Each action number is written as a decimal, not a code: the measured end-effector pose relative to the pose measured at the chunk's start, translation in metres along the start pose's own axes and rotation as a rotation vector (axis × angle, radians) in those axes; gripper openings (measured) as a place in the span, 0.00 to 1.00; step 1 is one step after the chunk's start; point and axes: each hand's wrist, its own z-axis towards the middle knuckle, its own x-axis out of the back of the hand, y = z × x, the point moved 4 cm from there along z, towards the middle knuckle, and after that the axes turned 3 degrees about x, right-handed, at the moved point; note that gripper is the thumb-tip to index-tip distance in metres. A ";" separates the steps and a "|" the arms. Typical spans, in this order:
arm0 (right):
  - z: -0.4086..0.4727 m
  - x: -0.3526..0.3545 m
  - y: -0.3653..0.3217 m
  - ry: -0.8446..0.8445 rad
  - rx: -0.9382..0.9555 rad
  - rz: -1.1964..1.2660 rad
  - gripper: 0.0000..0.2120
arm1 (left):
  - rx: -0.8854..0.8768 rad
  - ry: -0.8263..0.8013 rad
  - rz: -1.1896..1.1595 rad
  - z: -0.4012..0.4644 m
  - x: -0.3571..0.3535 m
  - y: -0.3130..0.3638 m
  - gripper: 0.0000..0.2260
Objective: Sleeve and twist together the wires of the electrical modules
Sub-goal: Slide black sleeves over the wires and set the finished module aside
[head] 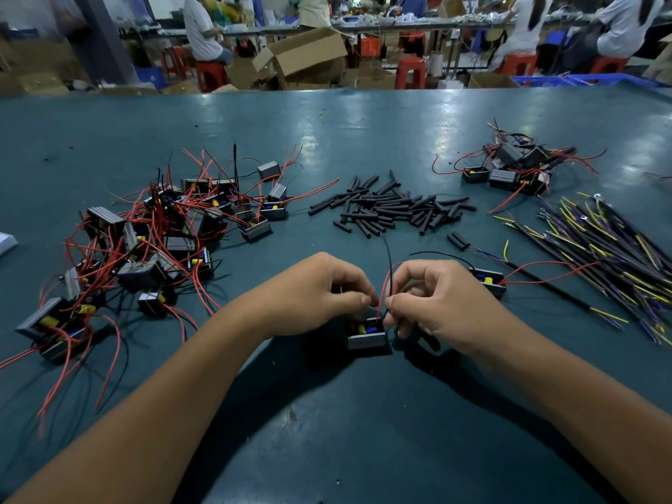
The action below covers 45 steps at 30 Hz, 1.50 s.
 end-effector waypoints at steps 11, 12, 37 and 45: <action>-0.006 0.005 0.005 -0.041 -0.210 0.194 0.05 | 0.029 0.111 -0.209 0.004 -0.005 -0.001 0.02; -0.007 0.006 0.005 -0.037 -0.230 0.222 0.05 | 0.029 0.114 -0.217 0.004 -0.005 -0.001 0.02; -0.007 0.007 0.016 -0.071 -0.356 0.170 0.13 | -0.141 0.110 -0.035 0.005 -0.010 0.000 0.08; -0.002 0.002 0.013 0.015 -0.122 0.102 0.11 | -0.138 0.167 -0.163 0.007 -0.012 0.002 0.07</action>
